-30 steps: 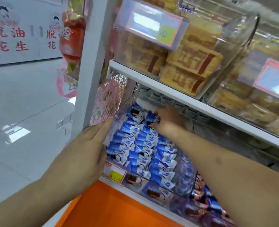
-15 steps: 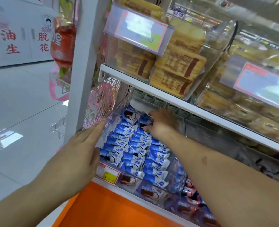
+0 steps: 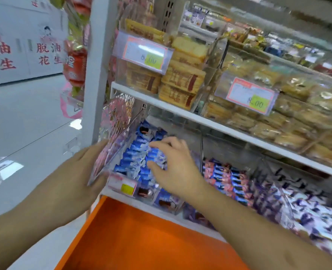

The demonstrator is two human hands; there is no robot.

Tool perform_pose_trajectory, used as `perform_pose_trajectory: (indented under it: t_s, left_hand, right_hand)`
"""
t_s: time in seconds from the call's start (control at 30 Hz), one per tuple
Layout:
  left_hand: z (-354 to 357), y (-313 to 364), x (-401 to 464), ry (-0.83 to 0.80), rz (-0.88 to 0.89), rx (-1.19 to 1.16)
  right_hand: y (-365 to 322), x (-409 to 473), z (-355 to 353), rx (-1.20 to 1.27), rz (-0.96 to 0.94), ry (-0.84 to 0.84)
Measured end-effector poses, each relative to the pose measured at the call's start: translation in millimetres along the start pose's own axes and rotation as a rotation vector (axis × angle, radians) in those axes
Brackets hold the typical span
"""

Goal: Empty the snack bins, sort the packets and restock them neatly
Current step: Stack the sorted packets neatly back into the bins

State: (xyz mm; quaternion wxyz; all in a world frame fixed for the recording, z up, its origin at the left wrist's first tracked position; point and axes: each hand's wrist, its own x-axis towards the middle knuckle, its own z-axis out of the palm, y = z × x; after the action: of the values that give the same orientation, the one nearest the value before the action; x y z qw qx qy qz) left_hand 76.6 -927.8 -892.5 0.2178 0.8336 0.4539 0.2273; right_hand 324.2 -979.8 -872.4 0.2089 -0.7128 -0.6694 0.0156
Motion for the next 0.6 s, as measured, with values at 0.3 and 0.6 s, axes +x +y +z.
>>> perform_pose_trajectory:
  t_s: [0.3, 0.6]
  left_hand:
    - [49.0, -82.7, -54.7, -0.594, 0.099, 0.118]
    - [84.7, -147.9, -50.4, -0.829, 0.100, 0.200]
  right_hand:
    - [-14.7, -141.7, 115.0, 0.309, 0.087, -0.352]
    - [-20.7, -142.6, 271.5, 0.323, 0.118, -0.893]
